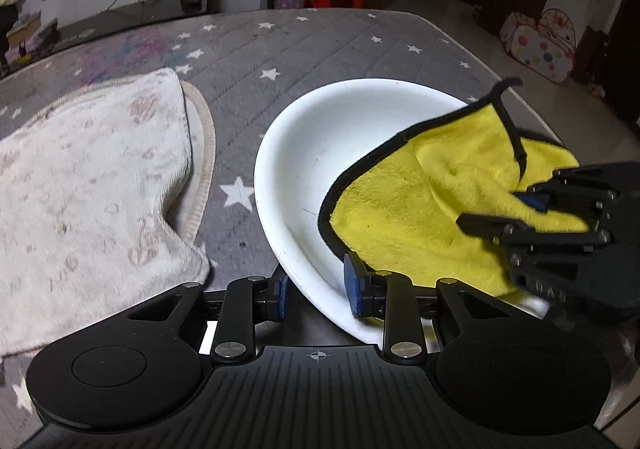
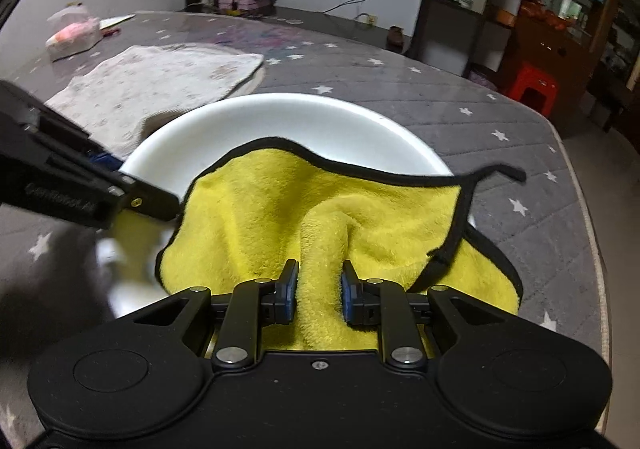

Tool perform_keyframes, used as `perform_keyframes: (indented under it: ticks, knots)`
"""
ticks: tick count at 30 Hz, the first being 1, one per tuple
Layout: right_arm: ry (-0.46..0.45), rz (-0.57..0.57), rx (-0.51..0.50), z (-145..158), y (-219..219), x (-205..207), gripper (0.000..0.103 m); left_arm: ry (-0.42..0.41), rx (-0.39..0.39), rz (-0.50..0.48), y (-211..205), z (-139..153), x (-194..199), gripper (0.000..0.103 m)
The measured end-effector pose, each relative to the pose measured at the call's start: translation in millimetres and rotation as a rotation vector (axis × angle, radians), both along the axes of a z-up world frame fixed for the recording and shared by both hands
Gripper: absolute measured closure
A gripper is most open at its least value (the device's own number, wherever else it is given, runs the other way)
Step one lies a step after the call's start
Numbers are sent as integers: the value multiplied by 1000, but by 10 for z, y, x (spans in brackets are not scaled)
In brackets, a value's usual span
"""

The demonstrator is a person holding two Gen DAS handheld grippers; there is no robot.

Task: Clean bowl
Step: 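Keep wiping the bowl interior in circles with the right tool's cloth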

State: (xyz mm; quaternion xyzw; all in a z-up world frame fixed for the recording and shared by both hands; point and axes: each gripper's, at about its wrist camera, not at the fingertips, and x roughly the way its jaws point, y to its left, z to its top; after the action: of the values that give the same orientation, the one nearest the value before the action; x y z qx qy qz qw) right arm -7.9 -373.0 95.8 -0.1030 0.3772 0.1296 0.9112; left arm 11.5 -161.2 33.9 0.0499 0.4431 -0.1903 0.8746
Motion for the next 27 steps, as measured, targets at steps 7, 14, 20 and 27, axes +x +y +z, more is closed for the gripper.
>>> perform_keyframes:
  ticks: [7, 14, 20, 27]
  knots:
    - [-20, -9, -10, -28, 38, 129, 81, -3, -5, -6, 12, -9, -12, 73]
    - [-40, -19, -21, -56, 76, 259, 81, -10, -10, 10, -5, -38, -24, 71]
    - [-40, -26, -15, -66, 100, 355, 81, 21, -53, 54, -3, -61, -77, 65]
    - [-16, -20, -20, -42, 74, 344, 81, 47, -111, 96, -79, -44, -293, 56]
